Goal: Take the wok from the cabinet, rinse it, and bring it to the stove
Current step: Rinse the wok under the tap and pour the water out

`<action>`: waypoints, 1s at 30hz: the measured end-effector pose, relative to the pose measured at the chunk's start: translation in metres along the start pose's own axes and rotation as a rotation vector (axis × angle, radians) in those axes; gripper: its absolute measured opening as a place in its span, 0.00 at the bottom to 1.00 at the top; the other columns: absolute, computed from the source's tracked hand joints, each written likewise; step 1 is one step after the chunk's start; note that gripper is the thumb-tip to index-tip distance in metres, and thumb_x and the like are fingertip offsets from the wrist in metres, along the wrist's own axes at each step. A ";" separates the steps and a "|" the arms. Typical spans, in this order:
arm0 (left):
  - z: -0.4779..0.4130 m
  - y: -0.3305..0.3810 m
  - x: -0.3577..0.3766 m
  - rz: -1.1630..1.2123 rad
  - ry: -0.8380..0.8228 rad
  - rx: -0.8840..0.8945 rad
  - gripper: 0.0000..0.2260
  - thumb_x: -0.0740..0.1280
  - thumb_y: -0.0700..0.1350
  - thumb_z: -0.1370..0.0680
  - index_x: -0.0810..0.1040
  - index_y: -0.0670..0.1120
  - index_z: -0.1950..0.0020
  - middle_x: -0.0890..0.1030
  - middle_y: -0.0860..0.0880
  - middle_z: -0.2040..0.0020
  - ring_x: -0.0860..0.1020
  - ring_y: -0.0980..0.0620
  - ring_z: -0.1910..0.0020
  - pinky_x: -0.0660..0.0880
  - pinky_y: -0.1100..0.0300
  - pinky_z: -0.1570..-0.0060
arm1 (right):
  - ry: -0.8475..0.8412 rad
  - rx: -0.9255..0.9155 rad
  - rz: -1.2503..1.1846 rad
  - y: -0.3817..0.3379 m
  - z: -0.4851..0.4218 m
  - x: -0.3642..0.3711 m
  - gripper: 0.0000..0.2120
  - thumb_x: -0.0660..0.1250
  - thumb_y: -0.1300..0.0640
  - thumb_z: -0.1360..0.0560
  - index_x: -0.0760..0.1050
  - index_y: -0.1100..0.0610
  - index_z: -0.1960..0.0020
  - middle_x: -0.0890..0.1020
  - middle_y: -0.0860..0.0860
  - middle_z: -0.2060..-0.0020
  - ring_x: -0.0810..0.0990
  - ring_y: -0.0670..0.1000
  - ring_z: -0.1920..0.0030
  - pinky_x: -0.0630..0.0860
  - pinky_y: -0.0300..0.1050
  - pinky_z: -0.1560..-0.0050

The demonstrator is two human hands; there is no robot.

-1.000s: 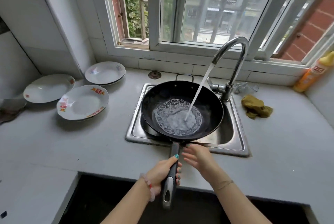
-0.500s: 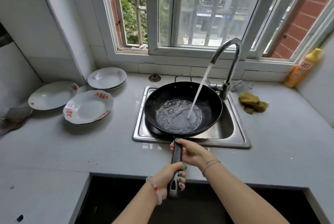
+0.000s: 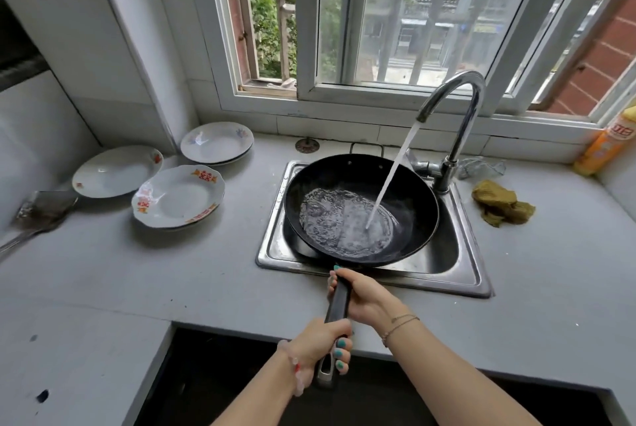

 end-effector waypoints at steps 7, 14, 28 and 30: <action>-0.005 0.003 0.007 -0.081 0.124 0.069 0.04 0.61 0.38 0.29 0.67 0.45 0.61 0.69 0.51 0.77 0.66 0.56 0.80 0.64 0.65 0.80 | -0.053 0.042 -0.079 -0.002 0.001 -0.003 0.12 0.58 0.62 0.22 0.68 0.60 0.65 0.73 0.52 0.77 0.72 0.47 0.80 0.73 0.34 0.75; -0.012 0.001 0.014 -0.121 0.173 0.075 0.04 0.61 0.38 0.28 0.67 0.44 0.62 0.70 0.51 0.78 0.66 0.56 0.81 0.65 0.65 0.80 | -0.020 0.041 -0.069 -0.004 0.000 -0.007 0.13 0.62 0.60 0.23 0.66 0.58 0.66 0.69 0.49 0.80 0.68 0.45 0.82 0.68 0.33 0.80; -0.018 -0.005 0.002 -0.102 0.101 0.059 0.04 0.60 0.39 0.27 0.68 0.45 0.53 0.70 0.51 0.76 0.66 0.56 0.79 0.66 0.64 0.79 | 0.060 0.037 0.020 0.002 -0.011 -0.009 0.15 0.63 0.60 0.23 0.65 0.57 0.69 0.69 0.49 0.82 0.66 0.45 0.84 0.66 0.34 0.83; -0.018 -0.006 0.001 -0.107 0.117 0.068 0.03 0.60 0.38 0.26 0.68 0.44 0.55 0.70 0.51 0.76 0.65 0.56 0.80 0.66 0.64 0.80 | 0.059 0.026 0.007 0.001 -0.010 -0.008 0.17 0.63 0.61 0.24 0.66 0.57 0.71 0.69 0.49 0.82 0.66 0.45 0.84 0.67 0.34 0.83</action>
Point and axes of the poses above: each hand's wrist, its own z-axis away from the middle knuckle, its own x-axis out of the palm, y = z × x, the point moved 8 cm from there along -z, towards the middle knuckle
